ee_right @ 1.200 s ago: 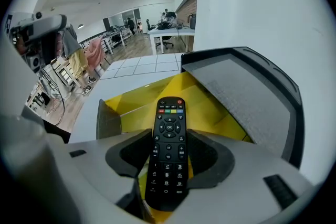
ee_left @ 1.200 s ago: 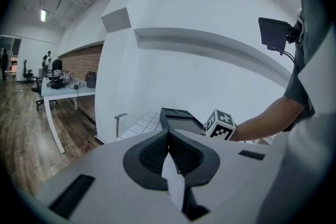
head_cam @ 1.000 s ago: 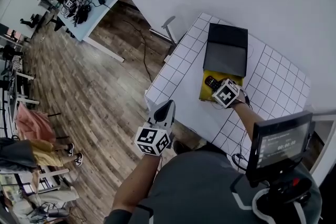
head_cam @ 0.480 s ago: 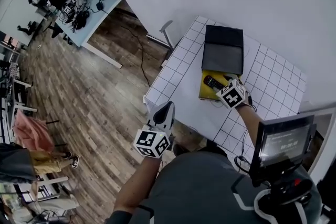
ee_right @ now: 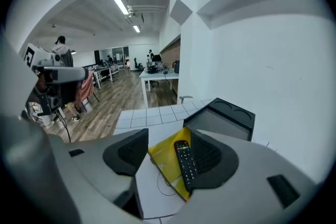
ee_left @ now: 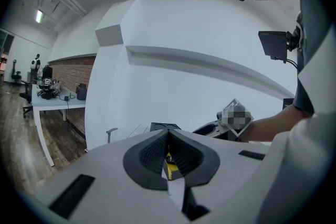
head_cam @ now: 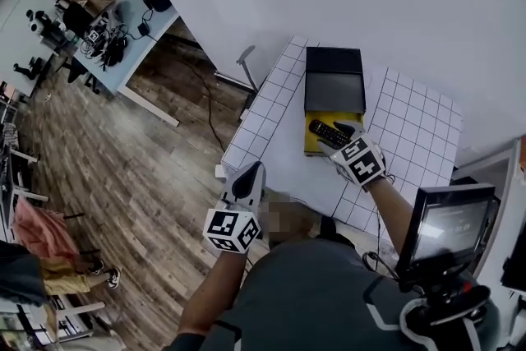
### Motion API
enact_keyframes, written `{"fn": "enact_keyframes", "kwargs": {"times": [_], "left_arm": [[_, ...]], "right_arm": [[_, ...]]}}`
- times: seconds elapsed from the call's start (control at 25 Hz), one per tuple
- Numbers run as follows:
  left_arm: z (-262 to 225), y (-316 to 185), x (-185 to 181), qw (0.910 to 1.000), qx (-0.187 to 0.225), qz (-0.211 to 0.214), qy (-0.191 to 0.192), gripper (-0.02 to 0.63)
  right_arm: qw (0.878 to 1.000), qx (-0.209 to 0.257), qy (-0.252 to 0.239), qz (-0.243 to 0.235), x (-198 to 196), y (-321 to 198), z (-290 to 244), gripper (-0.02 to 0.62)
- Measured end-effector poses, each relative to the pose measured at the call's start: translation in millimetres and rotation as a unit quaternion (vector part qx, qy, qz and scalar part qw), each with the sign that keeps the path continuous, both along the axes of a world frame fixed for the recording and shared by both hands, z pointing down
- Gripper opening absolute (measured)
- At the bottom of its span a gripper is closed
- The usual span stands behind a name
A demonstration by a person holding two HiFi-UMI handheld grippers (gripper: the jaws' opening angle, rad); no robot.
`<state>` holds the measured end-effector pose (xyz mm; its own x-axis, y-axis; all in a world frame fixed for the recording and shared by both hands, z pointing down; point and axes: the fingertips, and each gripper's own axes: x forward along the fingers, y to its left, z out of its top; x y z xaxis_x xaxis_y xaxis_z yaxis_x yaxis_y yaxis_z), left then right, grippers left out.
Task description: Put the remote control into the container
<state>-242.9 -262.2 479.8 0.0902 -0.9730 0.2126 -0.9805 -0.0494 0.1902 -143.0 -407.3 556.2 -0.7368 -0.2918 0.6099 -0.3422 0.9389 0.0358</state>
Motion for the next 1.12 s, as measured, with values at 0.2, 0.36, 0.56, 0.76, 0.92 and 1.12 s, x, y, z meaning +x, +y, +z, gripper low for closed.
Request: {"fn": "enact_keyframes", "kwargs": {"times": [0.2,0.36,0.56,0.76,0.92,1.12], "left_arm": [[-15.5,10.9,-5.0,0.9999,0.011,0.005,0.003,0.009],[-27.8,17.0,-7.3,0.9997,0.021,0.011,-0.002,0.009],[-48.4,24.1,-9.9,0.9986,0.048,0.005,-0.019,0.009],[-58.5,27.0,-2.4,0.9975,0.050,0.036,-0.034,0.009],[-58.5,26.8,-1.3,0.9972,0.042,0.051,-0.035,0.009],[-65.9,26.3,-1.8,0.9972,0.045,0.051,-0.029,0.009]], "right_arm": [[0.997,-0.006,-0.071,0.023,-2.6,25.6,-47.1,0.255],[0.992,-0.006,-0.119,0.037,-1.5,41.1,-79.1,0.253],[0.983,-0.014,-0.173,0.064,7.8,58.8,-103.6,0.228],[0.976,0.010,-0.200,0.086,18.8,73.6,-123.5,0.109],[0.971,0.025,-0.219,0.092,21.0,82.8,-141.6,0.067],[0.967,0.034,-0.231,0.099,27.2,90.7,-153.6,0.043]]}}
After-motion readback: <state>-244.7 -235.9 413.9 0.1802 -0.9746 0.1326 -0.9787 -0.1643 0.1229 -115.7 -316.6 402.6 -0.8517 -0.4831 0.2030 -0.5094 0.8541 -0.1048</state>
